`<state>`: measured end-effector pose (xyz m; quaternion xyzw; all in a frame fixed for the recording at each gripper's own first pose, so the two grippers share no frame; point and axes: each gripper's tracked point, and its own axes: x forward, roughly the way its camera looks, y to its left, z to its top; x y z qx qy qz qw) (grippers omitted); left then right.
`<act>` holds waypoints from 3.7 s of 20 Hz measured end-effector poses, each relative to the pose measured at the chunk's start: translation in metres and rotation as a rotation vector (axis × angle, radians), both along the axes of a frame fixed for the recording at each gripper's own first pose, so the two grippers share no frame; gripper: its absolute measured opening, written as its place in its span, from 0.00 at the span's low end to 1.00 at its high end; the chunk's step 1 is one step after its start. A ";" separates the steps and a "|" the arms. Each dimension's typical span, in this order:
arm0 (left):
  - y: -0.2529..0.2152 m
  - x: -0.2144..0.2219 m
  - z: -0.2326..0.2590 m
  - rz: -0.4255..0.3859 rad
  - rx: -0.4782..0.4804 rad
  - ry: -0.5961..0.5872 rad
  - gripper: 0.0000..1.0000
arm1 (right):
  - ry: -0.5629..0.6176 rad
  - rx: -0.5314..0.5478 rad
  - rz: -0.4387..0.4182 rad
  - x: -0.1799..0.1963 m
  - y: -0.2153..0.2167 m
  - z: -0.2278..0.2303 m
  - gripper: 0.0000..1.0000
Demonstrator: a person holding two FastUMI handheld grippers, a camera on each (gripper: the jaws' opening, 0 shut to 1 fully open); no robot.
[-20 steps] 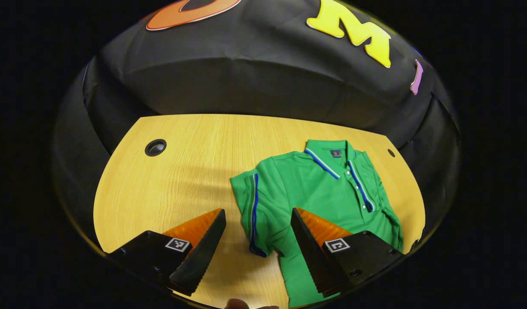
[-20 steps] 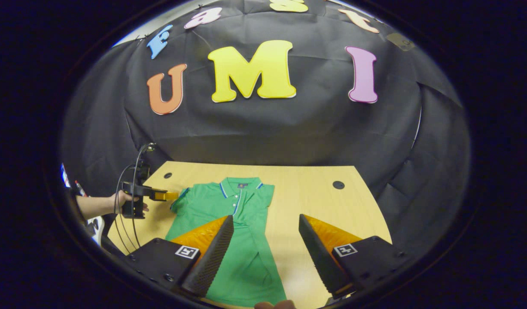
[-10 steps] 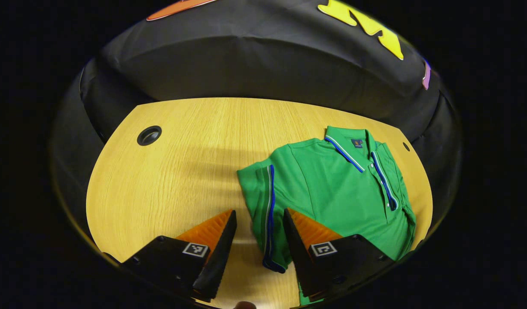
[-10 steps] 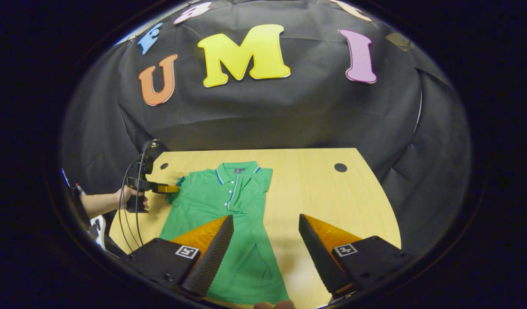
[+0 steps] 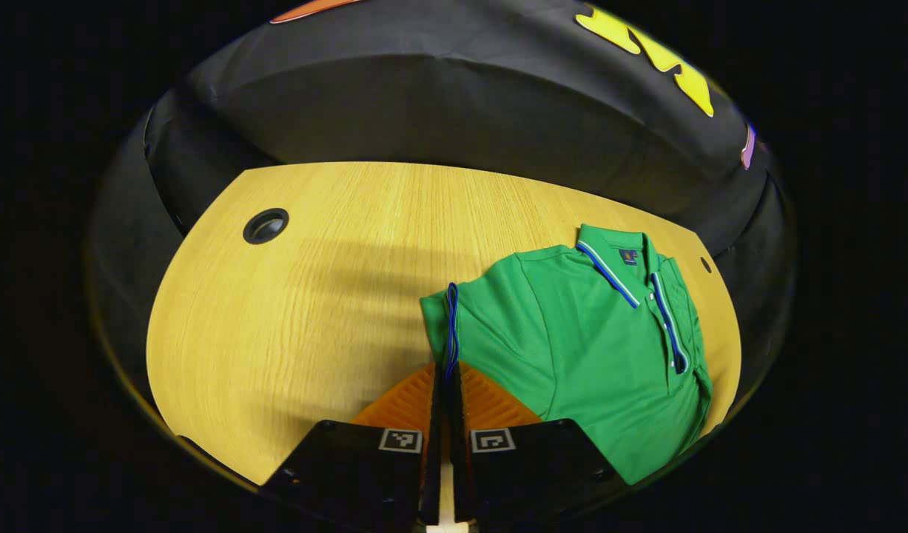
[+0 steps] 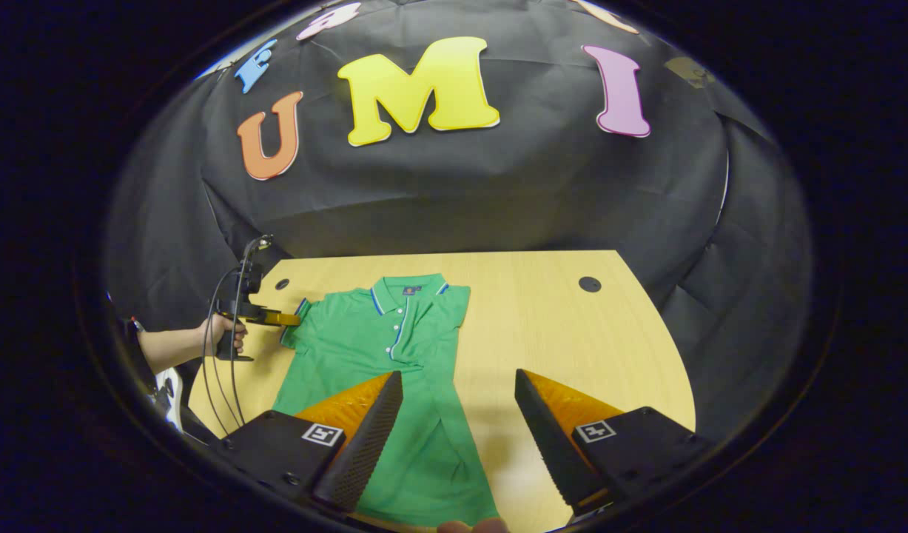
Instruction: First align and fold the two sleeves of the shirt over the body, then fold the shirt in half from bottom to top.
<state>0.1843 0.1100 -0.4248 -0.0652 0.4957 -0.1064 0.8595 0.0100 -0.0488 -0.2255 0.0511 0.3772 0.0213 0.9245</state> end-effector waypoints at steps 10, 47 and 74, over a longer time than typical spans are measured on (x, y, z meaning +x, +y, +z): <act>-0.007 0.008 0.049 0.033 -0.042 -0.064 0.04 | -0.018 0.007 -0.023 -0.010 -0.005 0.003 0.98; -0.161 -0.063 0.132 -0.106 0.022 -0.229 0.97 | -0.064 0.046 -0.013 -0.065 -0.004 0.020 0.93; -0.043 -0.412 0.063 -0.227 0.046 0.122 0.99 | 0.419 -0.150 0.240 -0.227 -0.022 -0.165 0.93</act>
